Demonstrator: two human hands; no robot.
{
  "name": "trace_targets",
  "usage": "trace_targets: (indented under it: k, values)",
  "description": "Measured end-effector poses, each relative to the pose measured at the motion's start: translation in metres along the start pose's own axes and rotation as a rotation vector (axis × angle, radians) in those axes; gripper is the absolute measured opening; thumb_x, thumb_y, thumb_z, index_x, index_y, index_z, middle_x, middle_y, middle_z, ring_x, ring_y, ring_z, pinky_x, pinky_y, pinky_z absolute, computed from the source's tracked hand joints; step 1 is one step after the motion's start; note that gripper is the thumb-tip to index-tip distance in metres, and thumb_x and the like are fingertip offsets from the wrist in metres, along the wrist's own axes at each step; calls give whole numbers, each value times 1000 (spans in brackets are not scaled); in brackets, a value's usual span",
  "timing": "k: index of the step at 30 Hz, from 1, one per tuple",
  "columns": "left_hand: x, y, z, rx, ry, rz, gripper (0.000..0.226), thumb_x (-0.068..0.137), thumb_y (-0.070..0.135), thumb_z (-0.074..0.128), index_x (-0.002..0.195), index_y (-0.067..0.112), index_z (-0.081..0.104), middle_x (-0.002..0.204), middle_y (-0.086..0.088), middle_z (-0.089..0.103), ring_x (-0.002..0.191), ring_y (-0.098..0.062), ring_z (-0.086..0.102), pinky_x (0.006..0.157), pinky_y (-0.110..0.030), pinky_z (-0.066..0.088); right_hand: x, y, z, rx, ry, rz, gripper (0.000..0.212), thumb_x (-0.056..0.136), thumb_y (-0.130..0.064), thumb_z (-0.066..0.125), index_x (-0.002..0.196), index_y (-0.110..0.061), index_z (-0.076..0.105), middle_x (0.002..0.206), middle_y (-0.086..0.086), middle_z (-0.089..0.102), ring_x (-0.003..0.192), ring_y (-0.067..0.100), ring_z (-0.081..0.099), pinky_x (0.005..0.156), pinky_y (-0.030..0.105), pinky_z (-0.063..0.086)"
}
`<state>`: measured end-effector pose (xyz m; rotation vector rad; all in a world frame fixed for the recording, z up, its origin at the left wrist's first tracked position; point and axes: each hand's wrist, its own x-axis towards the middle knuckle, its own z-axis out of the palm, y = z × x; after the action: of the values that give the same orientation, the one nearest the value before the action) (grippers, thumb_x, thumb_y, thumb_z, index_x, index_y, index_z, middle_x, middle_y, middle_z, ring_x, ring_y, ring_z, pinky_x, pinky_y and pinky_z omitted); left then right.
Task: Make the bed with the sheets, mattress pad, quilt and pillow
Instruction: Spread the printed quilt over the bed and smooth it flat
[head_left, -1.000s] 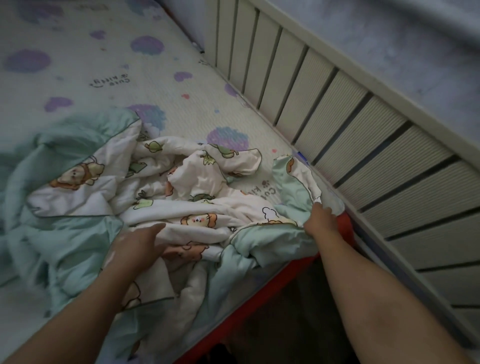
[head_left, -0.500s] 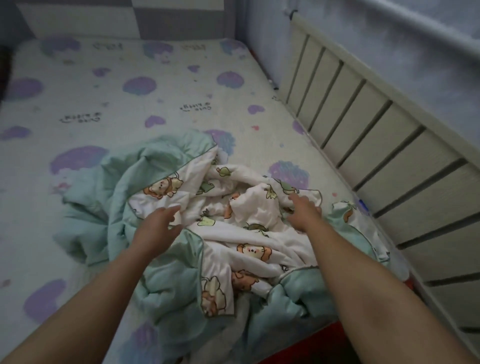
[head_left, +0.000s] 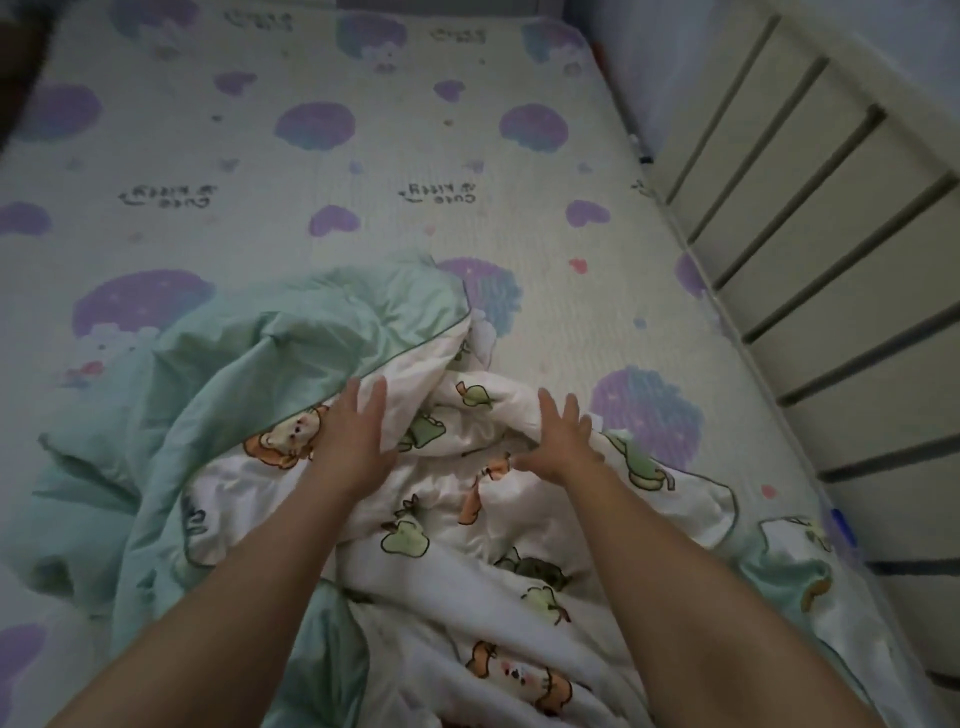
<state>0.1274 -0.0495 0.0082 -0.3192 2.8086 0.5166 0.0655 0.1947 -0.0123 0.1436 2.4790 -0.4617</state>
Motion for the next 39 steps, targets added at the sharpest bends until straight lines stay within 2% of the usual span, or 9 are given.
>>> trace_targets:
  k: [5, 7, 9, 12, 14, 26, 29, 34, 39]
  values:
    - [46, 2, 17, -12, -96, -124, 111, 81, 33, 70, 148, 30, -18, 156, -8, -22, 142, -43, -13, 116, -51, 10, 51, -18, 23, -18, -63, -36, 119, 74, -39, 77, 146, -40, -18, 159, 1, -17, 146, 35, -8, 108, 69, 14]
    - [58, -3, 25, -23, -110, -107, 118, 79, 33, 72, 146, 27, -25, 154, -17, 17, 141, -41, 16, 115, -48, 18, 64, -19, 34, -24, -81, -40, 123, 72, -40, 77, 145, -38, -22, 159, 7, 6, 144, 36, 12, 108, 65, 21]
    - [64, -11, 33, -8, -124, -105, 115, 80, 33, 69, 146, 23, -24, 125, -19, 54, 115, -35, 51, 100, -40, 40, 74, -19, 46, -29, -94, -40, 116, 74, -37, 73, 149, -31, -16, 149, 13, 33, 134, 35, 36, 104, 54, 36]
    - [57, -23, 37, 110, -104, -125, 70, 86, 37, 59, 146, 18, 27, 119, -15, 60, 108, -31, 56, 87, -34, 44, 75, -19, 57, -143, -48, -94, 59, 85, -30, 56, 140, -16, 37, 131, 11, 56, 116, 29, 56, 95, 39, 48]
    - [46, -32, 28, 146, -30, -113, 35, 88, 33, 54, 119, 18, 58, 113, -9, 64, 103, -28, 59, 82, -32, 45, 67, -23, 54, -172, 27, -123, 34, 91, -27, 48, 120, -14, 58, 119, 9, 64, 107, 28, 61, 89, 35, 50]
    - [-72, -137, -158, 11, 587, -368, 31, 92, 28, 47, 102, 2, 61, 101, -27, 63, 92, -43, 60, 75, -42, 46, -51, -137, -49, 385, 495, -219, 29, 97, -18, 41, 121, -7, 54, 120, 17, 60, 108, 32, 58, 79, 30, 39]
    - [-119, -170, -197, -1, 659, -418, 33, 93, 26, 46, 99, -3, 60, 100, -31, 62, 91, -47, 59, 72, -42, 44, -100, -181, -63, 466, 544, -290, 32, 94, -10, 41, 124, -5, 51, 123, 16, 58, 110, 30, 55, 86, 32, 41]
    - [-207, -227, -243, -4, 736, -446, 33, 93, 24, 48, 92, -8, 57, 97, -36, 59, 89, -49, 58, 68, -41, 41, -179, -244, -85, 736, 666, -448, 21, 86, -3, 37, 95, -16, 50, 103, 12, 61, 90, 24, 56, 77, 30, 44]
    - [-289, -289, -272, -44, 772, -600, 35, 92, 22, 46, 95, -10, 59, 99, -38, 59, 92, -51, 57, 73, -45, 45, -243, -280, -108, 854, 752, -565, 34, 78, -10, 35, 105, -12, 55, 107, 11, 63, 95, 23, 57, 84, 30, 43]
